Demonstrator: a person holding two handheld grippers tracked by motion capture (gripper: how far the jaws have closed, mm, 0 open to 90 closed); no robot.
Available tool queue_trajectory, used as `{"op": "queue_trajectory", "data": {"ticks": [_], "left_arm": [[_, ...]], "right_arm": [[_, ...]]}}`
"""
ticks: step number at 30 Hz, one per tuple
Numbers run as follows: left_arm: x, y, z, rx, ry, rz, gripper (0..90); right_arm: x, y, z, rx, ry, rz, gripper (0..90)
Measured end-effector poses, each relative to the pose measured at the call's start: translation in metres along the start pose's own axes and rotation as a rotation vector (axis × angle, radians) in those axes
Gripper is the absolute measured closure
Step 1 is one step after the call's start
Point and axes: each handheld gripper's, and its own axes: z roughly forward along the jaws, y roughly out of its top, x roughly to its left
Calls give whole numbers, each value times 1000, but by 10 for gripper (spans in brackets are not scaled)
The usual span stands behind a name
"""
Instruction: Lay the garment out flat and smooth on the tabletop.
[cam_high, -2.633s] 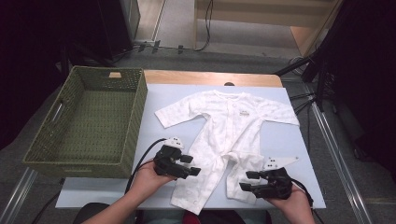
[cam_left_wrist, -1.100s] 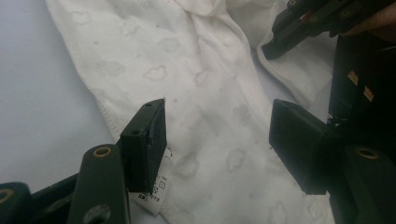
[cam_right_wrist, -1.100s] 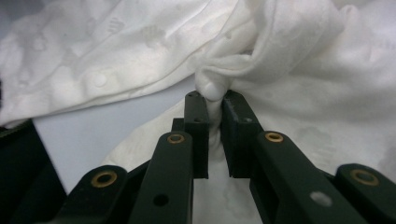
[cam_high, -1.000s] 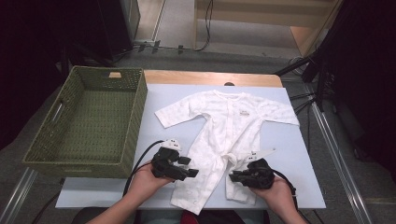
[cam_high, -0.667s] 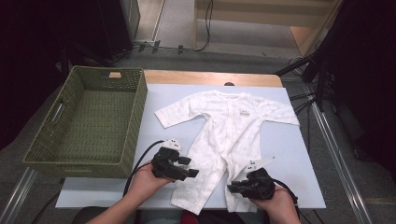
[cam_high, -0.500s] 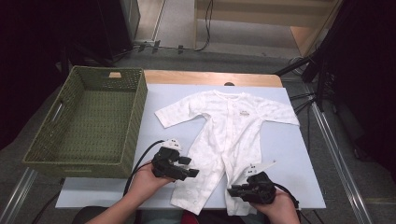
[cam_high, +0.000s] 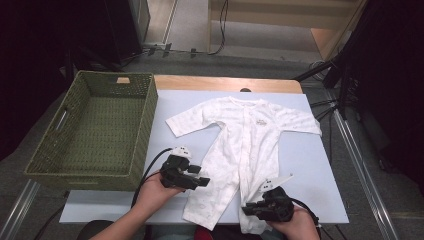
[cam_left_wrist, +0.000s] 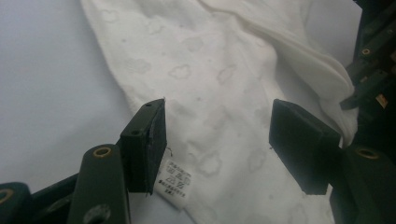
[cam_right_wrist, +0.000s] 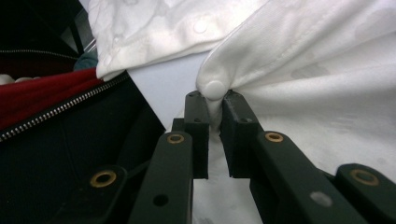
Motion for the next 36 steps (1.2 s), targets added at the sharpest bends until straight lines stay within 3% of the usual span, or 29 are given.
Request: {"op": "queue_trajectory", "data": {"ticks": [4,5,11,24,36], "left_arm": [[5,0,-1,-12,14,-19,371],[7,0,-1,-12,26,-26,371],[12,2,3,-18,41,-35,371],[18,7,7,-34,61,-40,370],[25,8,2,-70,76,-71,343]], "right_arm": [[-1,1,-1,-20,3,-22,694],[-2,2,-4,-56,-6,-56,610],[-10,2,-11,-123,-42,-56,502],[-26,3,-20,-190,-70,-42,393],[-42,5,-29,-226,-86,-14,348]]}}
